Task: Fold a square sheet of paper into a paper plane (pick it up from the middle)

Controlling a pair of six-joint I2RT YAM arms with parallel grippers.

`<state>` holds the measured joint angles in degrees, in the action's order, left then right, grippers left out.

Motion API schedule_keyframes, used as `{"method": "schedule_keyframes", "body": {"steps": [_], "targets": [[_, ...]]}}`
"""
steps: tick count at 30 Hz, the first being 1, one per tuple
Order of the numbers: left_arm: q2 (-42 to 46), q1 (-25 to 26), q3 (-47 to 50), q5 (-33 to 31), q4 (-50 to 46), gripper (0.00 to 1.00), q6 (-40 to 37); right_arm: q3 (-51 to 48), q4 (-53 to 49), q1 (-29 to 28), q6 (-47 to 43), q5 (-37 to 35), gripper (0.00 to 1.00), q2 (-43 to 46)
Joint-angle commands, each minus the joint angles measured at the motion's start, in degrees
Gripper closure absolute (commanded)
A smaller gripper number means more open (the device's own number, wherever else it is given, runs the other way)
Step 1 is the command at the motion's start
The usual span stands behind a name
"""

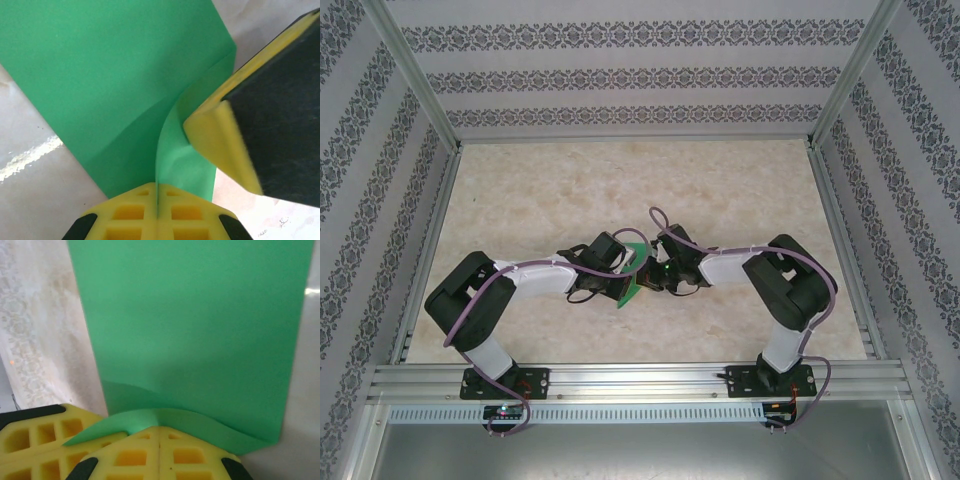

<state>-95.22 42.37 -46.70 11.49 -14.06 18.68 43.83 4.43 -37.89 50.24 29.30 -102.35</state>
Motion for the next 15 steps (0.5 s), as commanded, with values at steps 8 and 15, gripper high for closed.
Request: {"method": "schedule_keyframes", "body": {"steps": [8,15], "targets": [[-2.43,-0.57,0.55,-1.26,-2.96,1.00,0.03,-3.87,3.92,-1.24,1.99,-4.20,0.97,4.76],[-2.54,-0.61,0.59,-1.41,-2.75,1.00,-0.13,-8.95,14.43,-4.61,8.78,-5.75,0.98,6.48]]}}
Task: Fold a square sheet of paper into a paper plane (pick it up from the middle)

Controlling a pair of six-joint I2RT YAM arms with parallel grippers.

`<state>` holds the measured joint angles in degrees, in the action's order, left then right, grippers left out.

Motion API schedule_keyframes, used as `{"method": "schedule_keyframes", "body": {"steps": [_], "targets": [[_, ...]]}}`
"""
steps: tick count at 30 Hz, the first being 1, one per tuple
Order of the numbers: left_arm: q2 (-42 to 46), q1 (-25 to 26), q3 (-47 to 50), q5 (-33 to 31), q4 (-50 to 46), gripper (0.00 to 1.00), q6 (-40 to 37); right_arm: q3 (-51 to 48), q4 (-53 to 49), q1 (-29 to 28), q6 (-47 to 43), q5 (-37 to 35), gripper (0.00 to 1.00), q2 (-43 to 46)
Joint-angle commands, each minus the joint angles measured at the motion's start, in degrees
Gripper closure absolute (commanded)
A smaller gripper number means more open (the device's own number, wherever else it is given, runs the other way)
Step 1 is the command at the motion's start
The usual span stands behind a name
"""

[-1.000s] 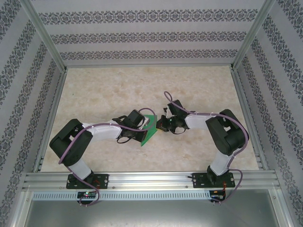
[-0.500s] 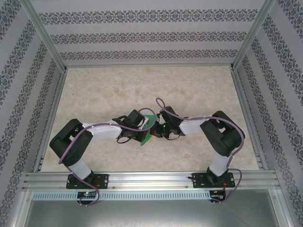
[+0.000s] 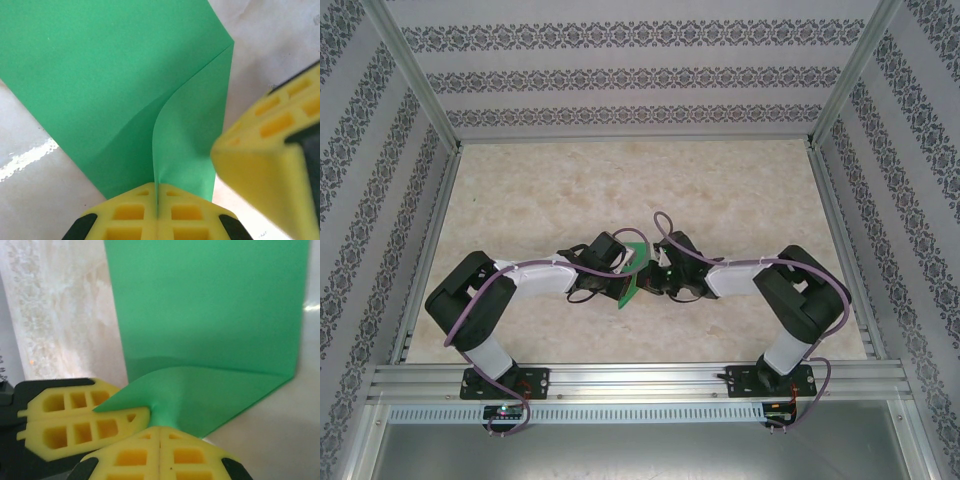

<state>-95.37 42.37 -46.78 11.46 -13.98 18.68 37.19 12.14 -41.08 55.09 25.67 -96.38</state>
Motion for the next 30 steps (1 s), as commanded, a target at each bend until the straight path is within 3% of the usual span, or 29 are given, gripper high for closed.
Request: {"method": "schedule_keyframes", "body": {"steps": [1,9,13,22,30], "targets": [[-2.30,-0.57,0.92,-1.43,-2.68,1.00,-0.17,-3.03,8.49,-2.04,4.93,-3.19,0.98,0.51],[-2.45,-0.62,1.74,-0.62,-1.93,1.00,-1.01,-2.47,11.35,-4.56,6.58,-5.95,0.99,-0.81],[-2.53,-0.62,2.30,-0.64,-1.69,1.00,-1.04,-2.36,6.86,-4.80,6.17,-8.66,0.99,-0.88],[-2.98,-0.60,2.99,-0.41,-0.73,1.00,-1.09,-3.69,9.01,-4.61,6.78,-8.61,1.00,-5.04],[-3.62,-0.60,2.38,-1.91,-1.39,1.00,-1.49,-4.22,6.87,-7.47,6.37,-11.51,0.99,1.83]]}}
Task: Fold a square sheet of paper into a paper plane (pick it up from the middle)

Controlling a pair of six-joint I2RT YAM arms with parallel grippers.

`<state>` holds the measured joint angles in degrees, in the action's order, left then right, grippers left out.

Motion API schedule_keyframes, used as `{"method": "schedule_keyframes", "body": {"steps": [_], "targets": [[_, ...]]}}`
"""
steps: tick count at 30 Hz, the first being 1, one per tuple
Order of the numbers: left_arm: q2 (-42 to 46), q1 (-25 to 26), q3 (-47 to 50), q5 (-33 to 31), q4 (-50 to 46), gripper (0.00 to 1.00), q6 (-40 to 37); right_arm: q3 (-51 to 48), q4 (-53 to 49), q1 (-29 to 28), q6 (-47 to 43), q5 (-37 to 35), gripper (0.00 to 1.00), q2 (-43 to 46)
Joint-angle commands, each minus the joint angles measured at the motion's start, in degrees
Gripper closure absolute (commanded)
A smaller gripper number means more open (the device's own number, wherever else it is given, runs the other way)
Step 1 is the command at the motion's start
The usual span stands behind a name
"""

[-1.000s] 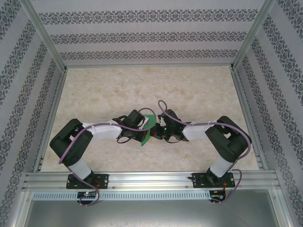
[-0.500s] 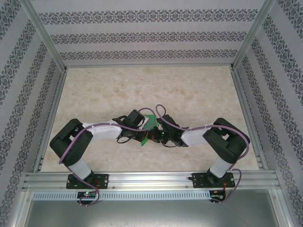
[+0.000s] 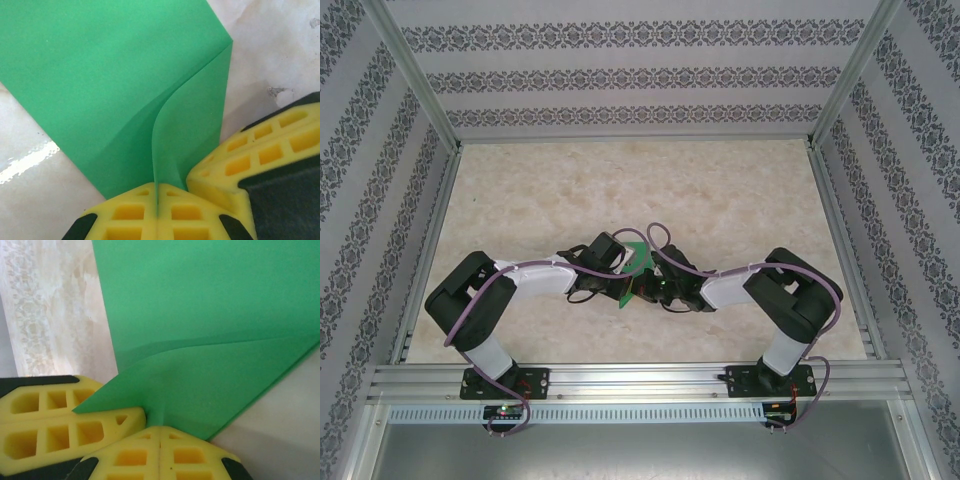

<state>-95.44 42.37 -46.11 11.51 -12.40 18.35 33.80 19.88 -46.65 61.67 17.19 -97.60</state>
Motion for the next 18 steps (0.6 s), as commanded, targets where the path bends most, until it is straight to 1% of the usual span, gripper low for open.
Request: {"method": "schedule_keyframes", "body": {"steps": [1,5,8,10,14,18], "targets": [[-3.85,-0.59,1.50,-1.74,-2.82,1.00,-1.17,-1.16,-0.83,-2.48,-0.09,-3.53,0.99,3.59],[-4.41,-0.59,1.28,-0.91,-2.46,1.00,-1.39,-2.39,3.27,-4.52,1.83,-3.86,0.99,2.87],[-4.65,-0.61,1.17,-0.54,-2.65,1.00,-1.77,-3.64,4.17,-4.76,2.43,-5.70,0.99,3.58],[-4.76,-0.62,1.27,-0.11,-2.45,1.00,-1.99,-4.27,6.61,-4.81,2.42,-5.37,0.99,3.89],[-4.71,-0.62,1.52,-0.22,-2.66,1.00,-2.14,-3.26,3.83,-5.07,1.73,-6.82,0.99,5.00],[-4.93,-0.58,1.16,-0.08,-2.80,1.00,-2.17,-2.78,4.60,-5.11,1.99,-5.89,0.99,2.49]]}}
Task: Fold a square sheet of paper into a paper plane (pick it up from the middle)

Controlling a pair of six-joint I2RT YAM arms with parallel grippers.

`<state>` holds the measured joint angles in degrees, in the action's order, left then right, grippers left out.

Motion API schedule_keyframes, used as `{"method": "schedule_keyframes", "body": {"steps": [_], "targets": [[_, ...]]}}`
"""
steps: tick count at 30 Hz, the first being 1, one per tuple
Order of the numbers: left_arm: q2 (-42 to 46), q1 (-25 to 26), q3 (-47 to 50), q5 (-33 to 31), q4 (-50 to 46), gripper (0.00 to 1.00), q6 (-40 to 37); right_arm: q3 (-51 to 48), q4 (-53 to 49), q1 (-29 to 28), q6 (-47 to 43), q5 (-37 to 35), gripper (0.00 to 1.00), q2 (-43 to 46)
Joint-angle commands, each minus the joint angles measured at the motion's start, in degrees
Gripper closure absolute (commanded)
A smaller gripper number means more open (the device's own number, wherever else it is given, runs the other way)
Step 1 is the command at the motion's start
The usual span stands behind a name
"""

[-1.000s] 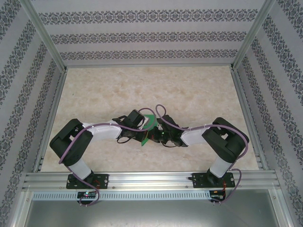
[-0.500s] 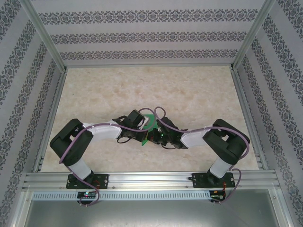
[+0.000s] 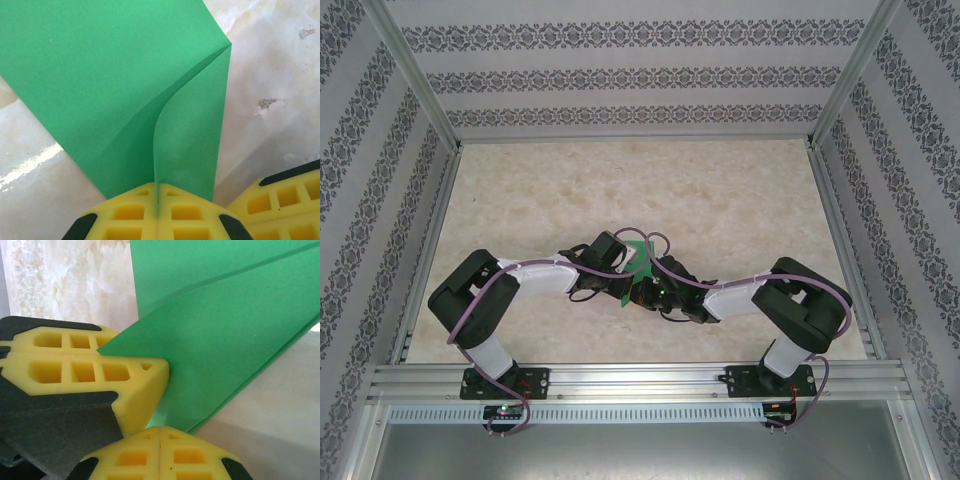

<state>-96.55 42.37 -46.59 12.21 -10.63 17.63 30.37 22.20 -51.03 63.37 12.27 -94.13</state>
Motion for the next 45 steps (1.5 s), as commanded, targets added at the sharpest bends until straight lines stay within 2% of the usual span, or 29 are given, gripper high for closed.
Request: {"method": "schedule_keyframes", "body": {"steps": [1,4,8,12,14,21,30,32,36,39,42,45], "targets": [[-3.93,-0.58,1.50,-0.72,-4.58,1.00,-1.47,0.57,3.10,-0.73,0.48,-0.66,0.99,-2.05],[-4.24,-0.62,1.16,-0.49,-4.66,1.00,-1.64,0.22,5.41,-0.49,1.05,0.34,0.99,-4.95],[-4.36,-0.62,1.06,-0.65,-4.84,1.00,-1.79,-0.21,3.64,-0.30,2.08,-0.27,1.00,-5.56],[-4.39,-0.59,1.13,-0.76,-4.81,1.00,-1.48,1.52,-7.07,-1.12,0.49,-4.26,1.00,-0.89],[-4.68,-0.62,1.13,-0.47,-4.60,1.00,-0.98,2.06,-9.32,-1.27,-0.59,-5.00,1.00,0.19],[-6.54,-0.71,0.93,1.12,-3.65,1.00,-0.14,1.37,-3.23,-1.36,1.23,-4.05,1.00,-3.06],[-7.40,-1.84,0.04,3.56,-4.48,1.00,-0.23,-1.66,-2.40,-3.72,1.13,-11.88,0.99,6.83],[-7.77,-1.87,-0.26,3.74,-4.90,1.00,-0.11,-2.32,0.69,-4.46,1.67,-12.61,0.99,7.23],[-7.84,-2.20,-0.21,4.63,-5.04,1.00,0.77,1.09,-1.60,-5.46,2.51,-12.24,1.00,3.58],[-7.88,-2.31,-0.28,4.70,-5.28,1.00,0.92,0.67,2.71,-6.37,4.15,-11.85,1.00,-0.10],[-7.77,-2.38,-0.08,4.88,-5.14,1.00,0.83,-0.77,5.75,-6.15,4.98,-12.00,1.00,-0.61],[-7.74,-2.43,0.09,4.85,-4.96,1.00,0.74,-0.62,3.73,-6.10,4.87,-12.20,1.00,0.11]]}}
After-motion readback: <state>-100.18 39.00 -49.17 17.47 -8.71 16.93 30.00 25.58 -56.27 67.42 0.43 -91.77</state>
